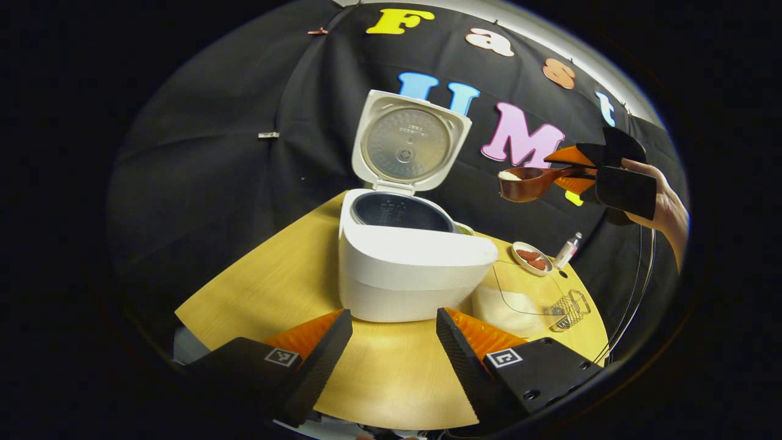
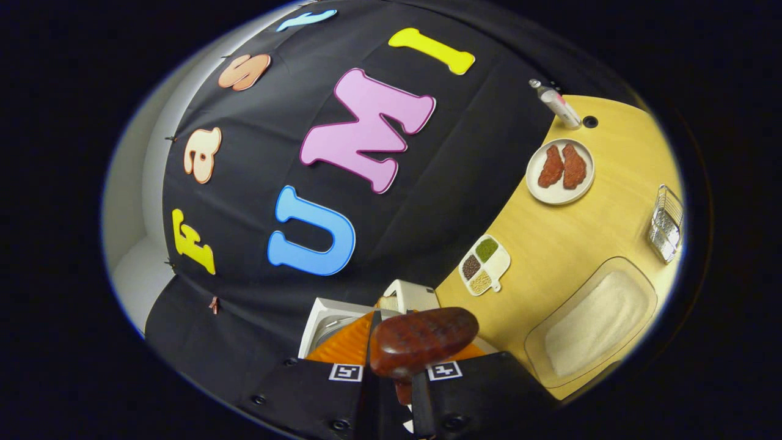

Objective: Close the left gripper, press the button to open the rice cooker; take a wooden spoon from the chopstick holder with the right hand, scoop a spoonful of rice and pour it into the rice cooker, then put the wooden spoon back into the chopstick holder.

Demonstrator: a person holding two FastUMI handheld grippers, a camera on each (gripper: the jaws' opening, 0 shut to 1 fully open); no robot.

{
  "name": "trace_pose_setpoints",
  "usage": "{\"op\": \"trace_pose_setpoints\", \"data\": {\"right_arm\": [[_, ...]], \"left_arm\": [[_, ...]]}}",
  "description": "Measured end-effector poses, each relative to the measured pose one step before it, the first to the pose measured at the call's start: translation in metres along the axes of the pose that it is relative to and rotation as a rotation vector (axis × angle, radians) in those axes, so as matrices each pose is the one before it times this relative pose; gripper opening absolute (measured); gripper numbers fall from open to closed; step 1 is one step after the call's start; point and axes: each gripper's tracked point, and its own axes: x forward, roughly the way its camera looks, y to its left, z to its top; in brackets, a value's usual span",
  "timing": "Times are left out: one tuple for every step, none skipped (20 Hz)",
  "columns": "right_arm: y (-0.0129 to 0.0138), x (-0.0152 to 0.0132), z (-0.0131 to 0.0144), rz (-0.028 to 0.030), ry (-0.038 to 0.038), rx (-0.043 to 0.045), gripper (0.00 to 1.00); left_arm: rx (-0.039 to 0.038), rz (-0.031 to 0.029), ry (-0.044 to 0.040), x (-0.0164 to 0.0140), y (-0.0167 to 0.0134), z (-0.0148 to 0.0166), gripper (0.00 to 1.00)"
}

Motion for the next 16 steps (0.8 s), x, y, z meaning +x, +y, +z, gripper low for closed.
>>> {"op": "trace_pose_setpoints", "data": {"right_arm": [[0.00700, 0.00592, -0.01035, 0.00703, 0.01235, -0.01333, 0.23], [0.00500, 0.00657, -0.01012, 0.00817, 0.01097, -0.01943, 0.23], [0.00583, 0.00710, -0.01136, 0.00512, 0.01191, -0.02345, 0.23], [0.00376, 0.00781, -0.01052, 0.00279, 0.01067, -0.02631, 0.23], [0.00432, 0.00664, -0.00940, 0.00332, 0.00865, -0.03015, 0.23], [0.00314, 0.00756, -0.00885, 0.00422, 0.00818, -0.03401, 0.23], [0.00320, 0.00729, -0.00951, 0.00426, 0.00789, -0.04084, 0.23], [0.00326, 0.00661, -0.00699, 0.00481, 0.00533, -0.04812, 0.23], [0.00469, 0.00567, -0.00729, 0.00648, 0.00383, -0.05074, 0.23], [0.00339, 0.00603, -0.00487, 0.00991, -0.00150, -0.05301, 0.23], [0.00543, 0.00622, -0.00496, 0.00906, -0.00167, -0.05104, 0.23], [0.00332, 0.00607, -0.00329, 0.00848, -0.00328, -0.04887, 0.23], [0.00330, 0.00652, -0.00430, 0.00696, 0.00071, -0.04525, 0.23], [0.00256, 0.00674, -0.00415, 0.00739, 0.00360, -0.04374, 0.23], [0.00261, 0.00644, -0.00472, 0.00607, 0.00492, -0.03937, 0.23], [0.00271, 0.00407, -0.00365, 0.00828, 0.00413, -0.03657, 0.23]], "left_arm": [[-0.01500, 0.01741, -0.00210, -0.00309, 0.00749, 0.00337, 0.96], [-0.02143, 0.01235, -0.00754, -0.00428, 0.00854, 0.00376, 0.96], [-0.02325, 0.01026, -0.00321, -0.00333, 0.00623, 0.00305, 0.97], [-0.02167, 0.00829, 0.00047, -0.00166, 0.00628, 0.00082, 0.96], [-0.01626, 0.00739, 0.00126, -0.00123, 0.00523, 0.00227, 0.96], [-0.00759, 0.00816, 0.00036, -0.00030, 0.00580, 0.00187, 0.97], [0.00099, 0.01070, -0.00034, -0.00093, 0.00595, 0.00149, 0.97], [0.00485, 0.01035, 0.00017, 0.00053, 0.00559, -0.00025, 0.96], [0.00501, 0.01139, 0.00126, -0.00002, 0.00605, 0.00035, 0.96], [0.00097, 0.00985, 0.00226, 0.00036, 0.00685, -0.00090, 0.96], [-0.00312, 0.00861, 0.00393, 0.00085, 0.00524, -0.00080, 0.96], [-0.00491, 0.00622, 0.00339, 0.00042, 0.00396, -0.00129, 0.96], [-0.00321, 0.00450, 0.00416, 0.00037, 0.00288, -0.00117, 0.96], [-0.00118, 0.00694, 0.00353, 0.00094, 0.00271, -0.00178, 0.96], [0.00037, 0.00548, 0.00263, 0.00027, 0.00184, -0.00137, 0.96], [-0.00021, 0.00529, 0.00307, 0.00080, 0.00215, -0.00212, 0.96]]}}
